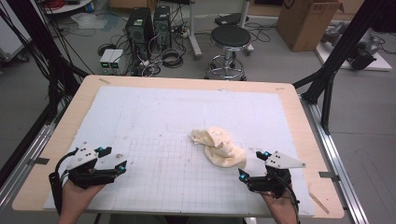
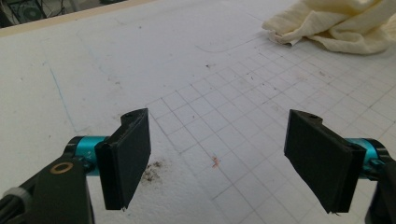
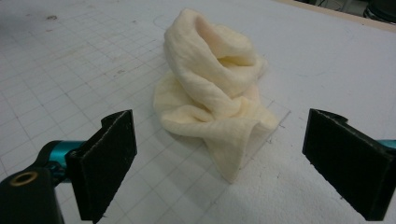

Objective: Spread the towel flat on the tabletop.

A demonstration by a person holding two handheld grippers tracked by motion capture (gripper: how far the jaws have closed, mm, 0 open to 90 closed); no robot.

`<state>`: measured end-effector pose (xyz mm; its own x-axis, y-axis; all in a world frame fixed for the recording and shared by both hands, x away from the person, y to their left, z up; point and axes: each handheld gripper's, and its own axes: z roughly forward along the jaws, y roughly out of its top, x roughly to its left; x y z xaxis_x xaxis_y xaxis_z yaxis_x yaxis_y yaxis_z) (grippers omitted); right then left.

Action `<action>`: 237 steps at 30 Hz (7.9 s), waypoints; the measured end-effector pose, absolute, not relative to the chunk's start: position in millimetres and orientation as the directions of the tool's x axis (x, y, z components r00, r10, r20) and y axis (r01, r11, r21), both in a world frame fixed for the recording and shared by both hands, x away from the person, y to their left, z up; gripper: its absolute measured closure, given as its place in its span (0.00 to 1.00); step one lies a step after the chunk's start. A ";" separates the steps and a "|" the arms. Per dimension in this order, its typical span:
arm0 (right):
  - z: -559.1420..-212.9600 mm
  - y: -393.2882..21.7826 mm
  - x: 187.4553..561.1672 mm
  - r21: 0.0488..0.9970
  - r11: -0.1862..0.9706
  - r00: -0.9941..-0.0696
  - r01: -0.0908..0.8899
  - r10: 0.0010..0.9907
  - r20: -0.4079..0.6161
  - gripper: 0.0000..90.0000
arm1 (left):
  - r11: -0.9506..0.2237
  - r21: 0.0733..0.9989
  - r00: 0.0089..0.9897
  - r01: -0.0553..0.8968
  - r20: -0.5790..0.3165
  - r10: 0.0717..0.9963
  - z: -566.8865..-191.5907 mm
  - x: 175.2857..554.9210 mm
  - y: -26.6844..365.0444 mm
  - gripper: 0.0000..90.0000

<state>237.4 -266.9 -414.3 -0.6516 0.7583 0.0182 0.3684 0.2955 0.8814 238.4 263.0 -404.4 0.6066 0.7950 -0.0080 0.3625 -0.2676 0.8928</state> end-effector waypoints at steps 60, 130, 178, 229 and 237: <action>-398.4 -197.8 329.6 0.721 0.465 -0.719 0.514 0.692 0.066 0.49 | -0.256 0.894 0.609 0.368 -0.024 0.793 -405.2 241.0 265.5 0.26; -339.8 -81.0 342.2 0.795 0.501 -0.899 0.342 0.422 0.120 0.85 | -0.244 0.901 0.612 0.359 -0.030 0.790 -403.5 242.3 265.3 0.27; -400.3 -154.7 268.7 0.800 0.489 -0.871 0.346 0.485 0.080 0.61 | -0.295 0.893 0.739 0.341 -0.061 0.671 -406.9 263.2 209.6 0.54; -409.7 -232.0 289.4 0.791 0.431 -0.784 0.433 0.614 0.094 0.97 | -0.412 0.844 0.798 0.343 -0.031 0.601 -404.0 274.8 202.4 0.95; -391.1 -231.1 284.2 0.814 0.413 -0.812 0.408 0.572 0.116 0.97 | -0.366 0.866 0.812 0.341 -0.075 0.580 -391.3 260.0 209.5 0.95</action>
<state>284.2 -231.1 -391.1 -0.8118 0.5723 0.1160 0.4075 0.4130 0.8144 260.0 209.5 -391.3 0.8115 0.5796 -0.0746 0.3408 -0.3658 0.8660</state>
